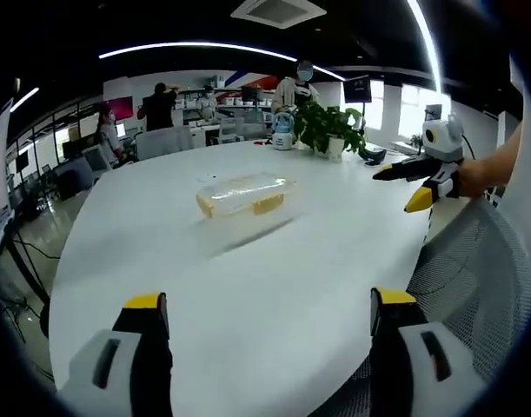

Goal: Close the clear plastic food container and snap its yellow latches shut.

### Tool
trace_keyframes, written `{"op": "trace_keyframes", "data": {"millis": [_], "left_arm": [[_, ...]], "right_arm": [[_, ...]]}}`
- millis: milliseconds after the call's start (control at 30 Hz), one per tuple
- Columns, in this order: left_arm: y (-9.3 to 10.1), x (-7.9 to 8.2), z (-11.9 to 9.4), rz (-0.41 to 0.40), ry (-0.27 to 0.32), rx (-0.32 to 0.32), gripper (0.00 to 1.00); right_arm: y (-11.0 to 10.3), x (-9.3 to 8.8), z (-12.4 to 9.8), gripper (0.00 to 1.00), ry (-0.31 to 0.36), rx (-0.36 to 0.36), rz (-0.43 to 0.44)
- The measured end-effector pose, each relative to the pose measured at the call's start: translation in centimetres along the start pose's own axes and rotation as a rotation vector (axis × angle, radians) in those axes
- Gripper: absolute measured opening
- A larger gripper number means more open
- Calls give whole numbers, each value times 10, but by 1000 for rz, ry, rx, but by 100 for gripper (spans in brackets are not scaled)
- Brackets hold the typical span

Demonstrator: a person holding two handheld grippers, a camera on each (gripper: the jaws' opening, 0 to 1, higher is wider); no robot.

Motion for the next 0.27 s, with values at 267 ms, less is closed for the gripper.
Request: {"op": "trace_keyframes", "data": {"millis": [267], "left_arm": [[0,0,-1,8,-7,4,95]], "right_arm": [[-1,-2,0,87,-5,-2,-4]]}}
Point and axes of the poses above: the point that each gripper's makers call its tool centre point, and the gripper's own axes: z roughly forward along the fingers, y roughly to its right, x roughly out of its top, the point moved 3 cm from there along -z, roughly backward along the fingers, and after that the axes turned 3 degrees about z, right-handed, at the moved point
